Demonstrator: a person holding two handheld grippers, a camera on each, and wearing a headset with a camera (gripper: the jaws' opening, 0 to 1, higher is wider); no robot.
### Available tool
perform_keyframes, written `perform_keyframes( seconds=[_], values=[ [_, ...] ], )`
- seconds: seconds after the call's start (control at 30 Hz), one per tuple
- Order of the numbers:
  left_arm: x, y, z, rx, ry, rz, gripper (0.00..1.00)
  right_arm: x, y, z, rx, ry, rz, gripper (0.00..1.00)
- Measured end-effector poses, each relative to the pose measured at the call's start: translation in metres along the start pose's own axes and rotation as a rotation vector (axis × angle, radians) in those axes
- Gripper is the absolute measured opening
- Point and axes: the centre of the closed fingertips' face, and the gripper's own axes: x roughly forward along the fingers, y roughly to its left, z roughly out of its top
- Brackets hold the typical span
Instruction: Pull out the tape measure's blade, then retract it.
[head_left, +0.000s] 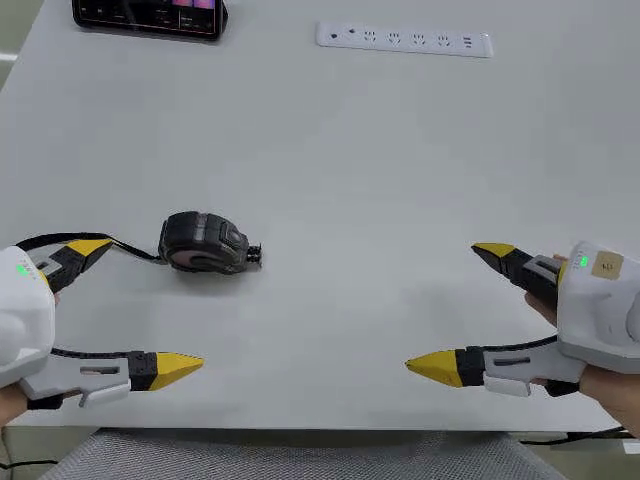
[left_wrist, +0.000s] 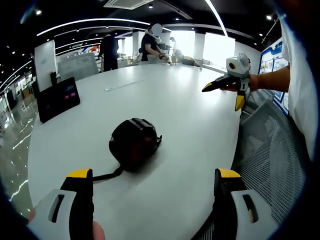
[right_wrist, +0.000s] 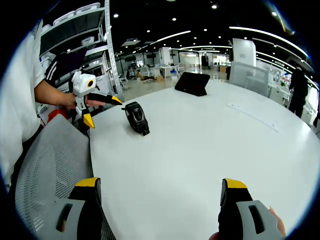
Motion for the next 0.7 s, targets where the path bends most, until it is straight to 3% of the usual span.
perform_keyframes(
  seconds=[0.17,0.23,0.3,0.33,0.7],
  values=[
    [-0.0007,-0.0003,0.0,-0.009,-0.007,-0.01,0.99,-0.0004,0.0009,-0.002,0.005,0.004,0.002,0.99],
    [-0.0012,-0.0008,0.0009,0.02,-0.016,-0.006,0.99,-0.0003,0.0009,-0.0027,0.006,0.005,0.002,0.99],
    [-0.0011,-0.0046,0.0,-0.008,-0.008,-0.026,0.98,-0.0006,0.0008,-0.0028,0.009,0.004,0.001,0.99],
    [-0.001,-0.0011,0.0012,0.01,-0.015,-0.004,0.99,-0.0007,0.0008,-0.0028,0.009,0.004,0.001,0.99],
    [-0.001,-0.0034,-0.0029,-0.003,-0.005,-0.021,0.99,-0.001,0.0017,-0.0051,0.016,0.008,0.0,0.99]
  ],
)
